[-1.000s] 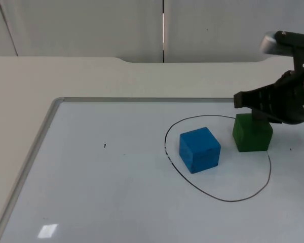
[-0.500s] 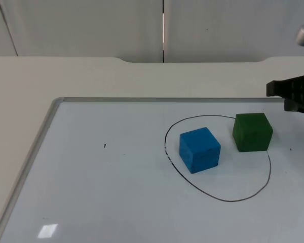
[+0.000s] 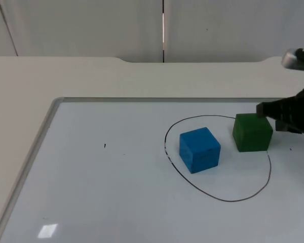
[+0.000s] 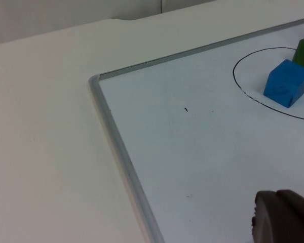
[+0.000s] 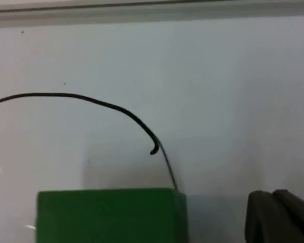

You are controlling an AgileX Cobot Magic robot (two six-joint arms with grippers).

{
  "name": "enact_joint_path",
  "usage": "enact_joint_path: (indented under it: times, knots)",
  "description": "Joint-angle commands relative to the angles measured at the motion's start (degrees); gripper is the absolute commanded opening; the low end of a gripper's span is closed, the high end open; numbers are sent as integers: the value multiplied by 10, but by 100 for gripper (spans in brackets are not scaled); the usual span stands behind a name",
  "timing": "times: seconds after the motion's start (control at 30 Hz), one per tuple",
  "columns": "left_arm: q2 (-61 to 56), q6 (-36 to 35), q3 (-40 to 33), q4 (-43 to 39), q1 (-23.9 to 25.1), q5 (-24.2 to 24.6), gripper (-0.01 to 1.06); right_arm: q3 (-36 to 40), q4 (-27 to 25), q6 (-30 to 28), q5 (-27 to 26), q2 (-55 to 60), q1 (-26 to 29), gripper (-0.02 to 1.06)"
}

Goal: Push the two cubes into the marked area.

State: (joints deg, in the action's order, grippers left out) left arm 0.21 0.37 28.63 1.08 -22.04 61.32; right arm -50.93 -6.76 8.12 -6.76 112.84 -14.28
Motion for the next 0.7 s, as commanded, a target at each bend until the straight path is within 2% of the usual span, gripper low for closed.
enact_joint_path:
  times: [0.0, 0.2, 0.4, 0.67]
  knots:
    - [-2, 0, -3, -2, 1, 2, 0, -3, 6, 3, -31, -2, -25, 0]
    - [-2, 2, -3, -2, 1, 2, 0, -3, 6, 0, -46, -2, -63, 0]
    - [-2, 2, -3, -2, 1, 2, 0, -3, 6, -2, -46, -2, -70, 0]
    - [-2, 2, -3, -2, 1, 2, 0, -3, 6, -63, -28, -28, -68, 0]
